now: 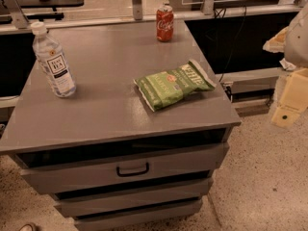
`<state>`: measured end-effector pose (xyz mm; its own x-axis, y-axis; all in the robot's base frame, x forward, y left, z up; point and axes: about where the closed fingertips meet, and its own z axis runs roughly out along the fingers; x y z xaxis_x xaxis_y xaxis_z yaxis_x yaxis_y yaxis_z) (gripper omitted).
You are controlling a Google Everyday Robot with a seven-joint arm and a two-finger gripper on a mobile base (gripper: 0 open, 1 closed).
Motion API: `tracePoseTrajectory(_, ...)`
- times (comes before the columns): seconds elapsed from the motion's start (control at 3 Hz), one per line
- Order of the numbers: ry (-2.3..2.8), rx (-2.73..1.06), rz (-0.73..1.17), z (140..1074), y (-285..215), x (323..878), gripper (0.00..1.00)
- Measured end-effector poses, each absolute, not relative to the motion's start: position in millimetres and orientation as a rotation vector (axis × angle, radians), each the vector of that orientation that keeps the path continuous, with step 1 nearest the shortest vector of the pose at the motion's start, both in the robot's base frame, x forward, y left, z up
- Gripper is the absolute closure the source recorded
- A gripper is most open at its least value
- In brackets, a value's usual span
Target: Move blue plastic bottle near coke can
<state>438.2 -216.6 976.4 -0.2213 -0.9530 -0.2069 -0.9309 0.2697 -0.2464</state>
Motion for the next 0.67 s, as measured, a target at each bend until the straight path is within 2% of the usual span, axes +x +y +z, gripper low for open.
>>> tracePoseTrajectory(0.33,2.231,-1.724,-0.099,976,-217,438,0.00)
tracePoseTrajectory(0.67,2.135,-1.764,0.002,963,-179,452,0.00)
